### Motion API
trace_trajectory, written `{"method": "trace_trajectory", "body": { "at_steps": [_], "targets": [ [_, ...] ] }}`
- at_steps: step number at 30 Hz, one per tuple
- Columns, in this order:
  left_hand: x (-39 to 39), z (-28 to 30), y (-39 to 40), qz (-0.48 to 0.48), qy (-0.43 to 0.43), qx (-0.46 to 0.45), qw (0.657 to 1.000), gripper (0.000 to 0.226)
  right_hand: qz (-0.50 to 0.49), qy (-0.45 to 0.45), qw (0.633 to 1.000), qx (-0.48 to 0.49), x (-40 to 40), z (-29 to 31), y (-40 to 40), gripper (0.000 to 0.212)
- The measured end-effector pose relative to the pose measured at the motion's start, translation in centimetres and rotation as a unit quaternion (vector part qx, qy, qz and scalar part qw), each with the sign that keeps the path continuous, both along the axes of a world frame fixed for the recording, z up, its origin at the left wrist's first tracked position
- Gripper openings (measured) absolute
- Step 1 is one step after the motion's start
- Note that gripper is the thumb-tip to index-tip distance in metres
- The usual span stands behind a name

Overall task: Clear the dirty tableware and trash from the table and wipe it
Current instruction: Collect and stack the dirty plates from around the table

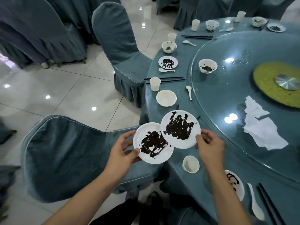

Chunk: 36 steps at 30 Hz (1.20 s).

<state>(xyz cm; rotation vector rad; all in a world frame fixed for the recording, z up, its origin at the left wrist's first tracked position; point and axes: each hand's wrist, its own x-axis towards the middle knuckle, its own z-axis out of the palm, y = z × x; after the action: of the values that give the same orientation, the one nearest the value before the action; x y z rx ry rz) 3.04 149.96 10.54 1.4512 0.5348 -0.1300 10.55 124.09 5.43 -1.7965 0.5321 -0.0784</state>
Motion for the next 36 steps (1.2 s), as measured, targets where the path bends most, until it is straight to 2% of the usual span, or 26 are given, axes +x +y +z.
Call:
{"method": "trace_trajectory", "body": {
  "at_steps": [3,8,12,15,25,29,33,36],
  "targets": [
    [-0.8,0.6,0.8,0.009,-0.010,-0.013,1.000,0.057,0.082,-0.022,0.996,-0.011,-1.3,1.1,3.5,0.018],
    [-2.4,2.0,4.2,0.017,-0.032,-0.025,0.999,0.056,0.163,-0.050,0.984,-0.045,-3.1,2.4,8.8,0.019],
    [-4.9,2.5,8.5,0.047,-0.038,-0.033,0.998,0.058,0.204,-0.063,0.977,-0.014,-4.7,3.3,13.9,0.026],
    [-7.5,2.7,12.6,0.070,-0.047,-0.032,0.996,0.055,0.235,-0.071,0.969,0.014,-6.7,4.1,18.4,0.027],
    [-18.2,3.7,30.8,0.095,-0.064,0.047,0.992,0.054,0.291,-0.083,0.953,-0.030,-15.9,5.5,36.9,0.023],
    [-21.6,3.4,37.5,0.129,-0.058,0.032,0.989,0.053,0.310,-0.104,0.939,-0.109,-18.3,5.1,42.9,0.030],
    [-22.3,3.3,42.4,0.145,-0.055,0.019,0.988,0.054,0.330,-0.151,0.888,-0.281,-18.4,4.7,46.4,0.037],
    [-20.6,3.0,44.8,0.142,-0.056,0.011,0.988,0.053,0.332,-0.141,0.870,-0.335,-17.1,4.4,48.5,0.040]
  ]
}}
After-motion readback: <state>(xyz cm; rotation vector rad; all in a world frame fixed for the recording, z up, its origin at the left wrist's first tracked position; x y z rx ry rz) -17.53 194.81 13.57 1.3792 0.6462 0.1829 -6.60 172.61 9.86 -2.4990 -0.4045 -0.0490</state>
